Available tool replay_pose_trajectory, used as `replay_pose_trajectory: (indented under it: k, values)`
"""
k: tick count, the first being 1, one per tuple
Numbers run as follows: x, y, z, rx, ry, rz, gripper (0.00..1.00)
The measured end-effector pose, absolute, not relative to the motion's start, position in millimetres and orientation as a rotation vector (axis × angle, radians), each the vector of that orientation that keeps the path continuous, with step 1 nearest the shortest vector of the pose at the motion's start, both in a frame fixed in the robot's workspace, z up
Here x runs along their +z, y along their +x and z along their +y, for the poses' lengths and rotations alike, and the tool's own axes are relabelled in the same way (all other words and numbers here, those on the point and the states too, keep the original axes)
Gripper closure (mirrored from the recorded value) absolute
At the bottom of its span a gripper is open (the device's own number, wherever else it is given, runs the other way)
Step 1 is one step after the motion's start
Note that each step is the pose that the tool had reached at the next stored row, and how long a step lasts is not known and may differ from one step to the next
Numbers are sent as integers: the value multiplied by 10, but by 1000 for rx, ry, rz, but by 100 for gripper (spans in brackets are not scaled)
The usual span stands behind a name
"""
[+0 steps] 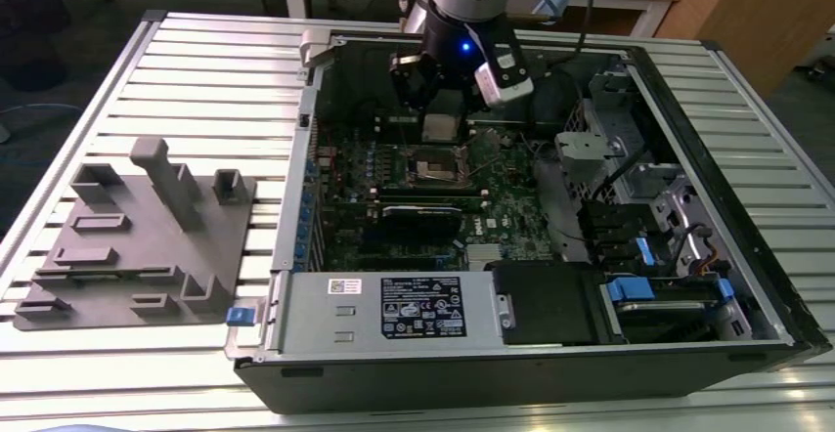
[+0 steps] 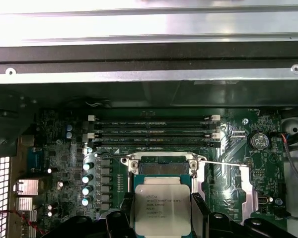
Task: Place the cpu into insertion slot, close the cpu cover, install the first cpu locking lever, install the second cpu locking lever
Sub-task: 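Place the cpu into insertion slot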
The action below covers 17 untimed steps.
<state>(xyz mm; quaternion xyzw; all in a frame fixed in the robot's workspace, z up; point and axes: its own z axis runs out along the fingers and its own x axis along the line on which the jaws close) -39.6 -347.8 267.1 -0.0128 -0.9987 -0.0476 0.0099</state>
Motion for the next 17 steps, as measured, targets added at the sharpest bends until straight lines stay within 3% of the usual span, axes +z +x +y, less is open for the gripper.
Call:
replay_pose_trajectory:
  k: [17]
  values:
    - [2633, -397, -3478, -151, -320, -3110, 46]
